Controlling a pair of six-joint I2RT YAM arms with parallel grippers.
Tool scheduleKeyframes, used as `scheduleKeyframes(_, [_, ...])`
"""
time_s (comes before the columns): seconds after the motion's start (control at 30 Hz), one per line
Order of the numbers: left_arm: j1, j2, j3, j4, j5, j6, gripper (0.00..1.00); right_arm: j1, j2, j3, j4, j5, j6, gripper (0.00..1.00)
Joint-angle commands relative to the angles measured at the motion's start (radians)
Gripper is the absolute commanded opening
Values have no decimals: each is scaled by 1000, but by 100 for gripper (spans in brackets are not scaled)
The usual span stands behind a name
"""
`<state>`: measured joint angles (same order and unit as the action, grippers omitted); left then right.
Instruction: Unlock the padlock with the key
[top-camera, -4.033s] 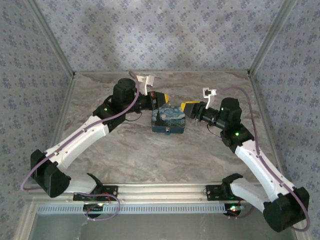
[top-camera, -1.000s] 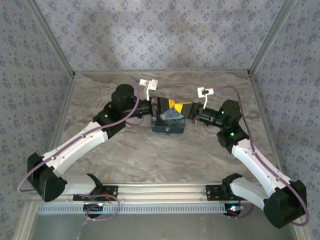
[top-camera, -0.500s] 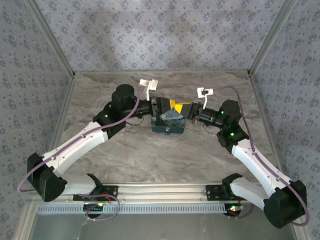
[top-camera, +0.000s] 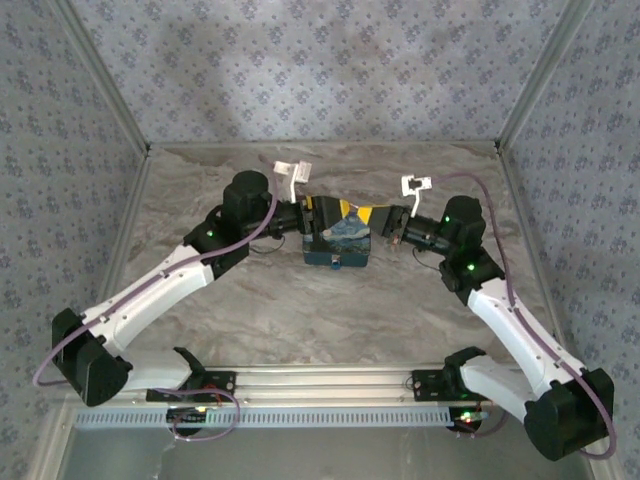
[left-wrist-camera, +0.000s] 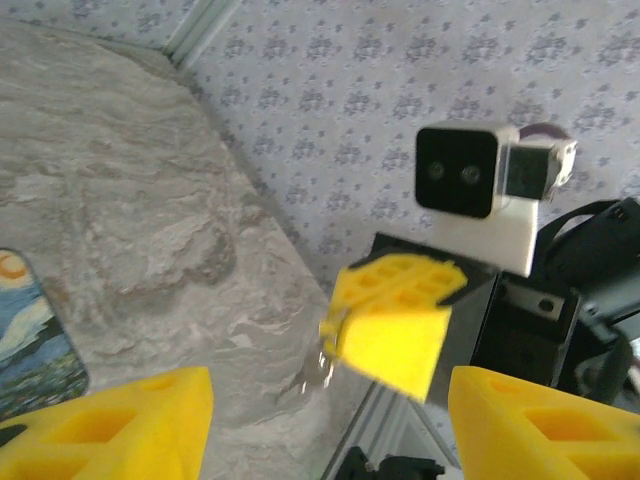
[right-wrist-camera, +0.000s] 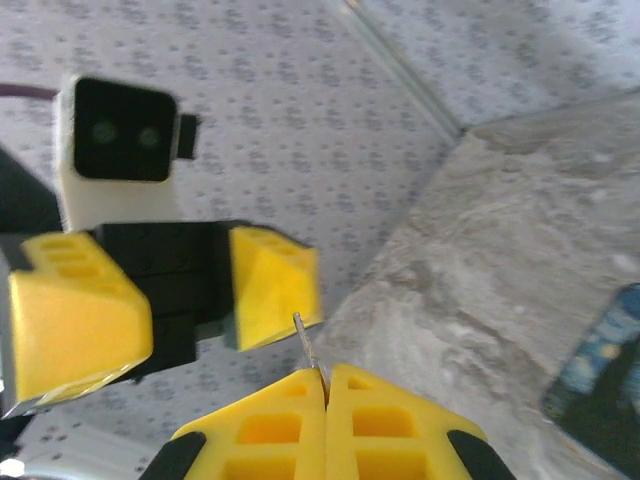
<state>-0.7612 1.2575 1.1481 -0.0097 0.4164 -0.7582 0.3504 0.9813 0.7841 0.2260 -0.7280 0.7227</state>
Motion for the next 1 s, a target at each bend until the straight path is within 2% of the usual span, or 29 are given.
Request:
scheduleKeyframes(0.0, [1,-52,-58,-74,-68,37,64,-27,-24,60,-177,78,-112,0])
scheduleKeyframes(0.2, [-2,-103,-222,-87,-161,16,66,-88,-5,68,-287,196,-185,0])
scheduleKeyframes(0.43, [-28,-129,-347,-72,-243,-3,66,-129,70,66,-324,368,-257,0])
scheduleKeyframes(0.67, [-53,-135,-437,-39,-298,-38,68,-161,224,70,-264,513,-278,0])
scheduleKeyframes(0.97, [-78,-129,-522,16,-342,-81,69,-172,467,131,-159,601,-276,0])
